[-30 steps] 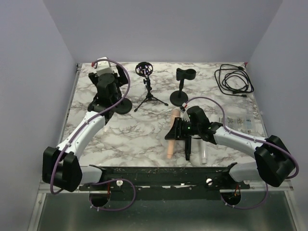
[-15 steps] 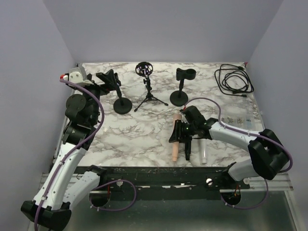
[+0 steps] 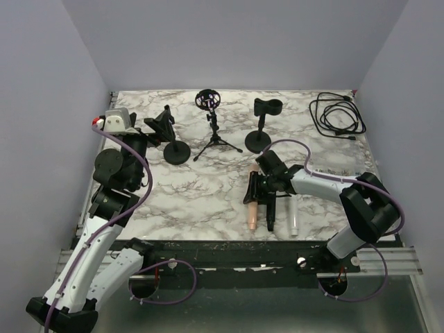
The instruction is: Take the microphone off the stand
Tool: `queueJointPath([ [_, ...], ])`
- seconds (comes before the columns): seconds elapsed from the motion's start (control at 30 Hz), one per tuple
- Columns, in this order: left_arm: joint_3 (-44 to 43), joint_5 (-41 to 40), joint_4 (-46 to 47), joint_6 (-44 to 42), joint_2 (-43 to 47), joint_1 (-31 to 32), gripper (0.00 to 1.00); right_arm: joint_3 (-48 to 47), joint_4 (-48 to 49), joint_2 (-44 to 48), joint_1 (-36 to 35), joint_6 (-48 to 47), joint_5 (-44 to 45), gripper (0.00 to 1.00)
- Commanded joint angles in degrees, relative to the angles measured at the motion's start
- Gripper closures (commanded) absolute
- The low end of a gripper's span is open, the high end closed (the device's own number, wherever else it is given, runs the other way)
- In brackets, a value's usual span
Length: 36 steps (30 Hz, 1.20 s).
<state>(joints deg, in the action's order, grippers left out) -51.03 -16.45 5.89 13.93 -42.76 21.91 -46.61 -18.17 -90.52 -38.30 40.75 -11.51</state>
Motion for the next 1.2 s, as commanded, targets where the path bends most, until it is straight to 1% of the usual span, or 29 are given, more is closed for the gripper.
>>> queueJointPath([
  [0.0,0.8,-0.1,2.2,-1.1,2.4,0.6,0.01,-1.6,-0.6,-2.1,-0.3,0.4,3.5,0.75],
  [0.17,1.3,-0.2,2.7,-0.9,2.9,0.7,0.01,-1.9,-1.4,-3.2,-0.4,0.5,4.9,0.72],
  [0.3,1.3,-0.2,2.8,-0.5,3.2,0.7,0.01,-2.2,-3.1,-3.4,-0.8,0.3,7.3,0.64],
  [0.53,1.5,0.0,2.8,0.0,3.7,0.8,0.01,-1.6,-3.6,-3.5,-1.7,0.6,7.9,0.50],
  [0.67,1.5,0.0,2.8,0.1,3.9,0.8,0.01,-1.5,-4.1,-3.3,-1.9,0.8,8.8,0.44],
  [1.0,2.0,-0.3,3.2,0.1,3.9,0.9,0.01,-1.9,-4.0,-3.3,-2.0,0.6,9.4,0.42],
  [1.17,2.2,-0.2,3.3,0.0,3.4,0.9,0.02,-3.6,-5.0,-2.1,-2.1,-0.3,10.3,0.37],
])
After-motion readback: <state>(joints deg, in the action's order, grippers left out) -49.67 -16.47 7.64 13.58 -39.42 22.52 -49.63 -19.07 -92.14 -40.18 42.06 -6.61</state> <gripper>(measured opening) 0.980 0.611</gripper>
